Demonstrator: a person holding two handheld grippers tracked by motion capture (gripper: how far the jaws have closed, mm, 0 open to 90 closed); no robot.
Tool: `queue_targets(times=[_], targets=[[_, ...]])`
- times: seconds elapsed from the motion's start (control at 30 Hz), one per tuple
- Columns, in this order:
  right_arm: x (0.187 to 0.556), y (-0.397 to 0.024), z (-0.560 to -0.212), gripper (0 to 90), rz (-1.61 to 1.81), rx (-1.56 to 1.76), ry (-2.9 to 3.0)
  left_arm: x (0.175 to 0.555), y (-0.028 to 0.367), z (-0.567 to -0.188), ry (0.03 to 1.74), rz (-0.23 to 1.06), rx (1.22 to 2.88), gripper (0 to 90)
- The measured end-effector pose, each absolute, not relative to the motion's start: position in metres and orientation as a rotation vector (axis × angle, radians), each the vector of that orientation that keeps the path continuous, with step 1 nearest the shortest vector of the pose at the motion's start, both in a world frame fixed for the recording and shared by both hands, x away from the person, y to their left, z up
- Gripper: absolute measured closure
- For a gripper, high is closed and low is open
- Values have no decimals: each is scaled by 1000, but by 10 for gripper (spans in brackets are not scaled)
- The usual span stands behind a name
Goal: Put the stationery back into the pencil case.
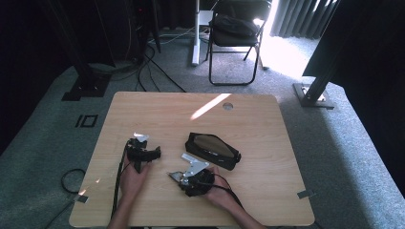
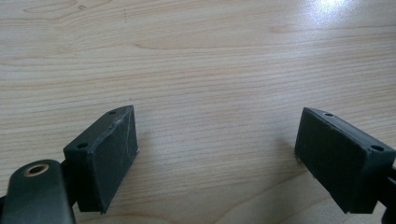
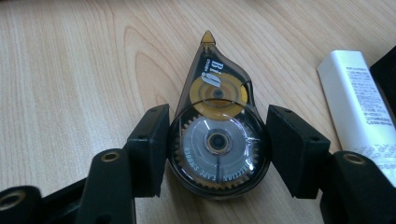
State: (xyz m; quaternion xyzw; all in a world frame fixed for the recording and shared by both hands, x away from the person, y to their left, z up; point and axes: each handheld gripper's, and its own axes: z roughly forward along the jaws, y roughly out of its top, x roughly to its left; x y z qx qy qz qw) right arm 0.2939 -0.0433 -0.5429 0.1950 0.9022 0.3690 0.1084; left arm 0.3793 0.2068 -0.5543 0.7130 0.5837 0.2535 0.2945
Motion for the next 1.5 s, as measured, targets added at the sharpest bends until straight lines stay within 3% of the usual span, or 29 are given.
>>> queue_targets(times=[1.5], targets=[[297, -62, -517, 416, 1140, 596, 2569, 379, 207, -554, 1553, 675, 1898, 134]])
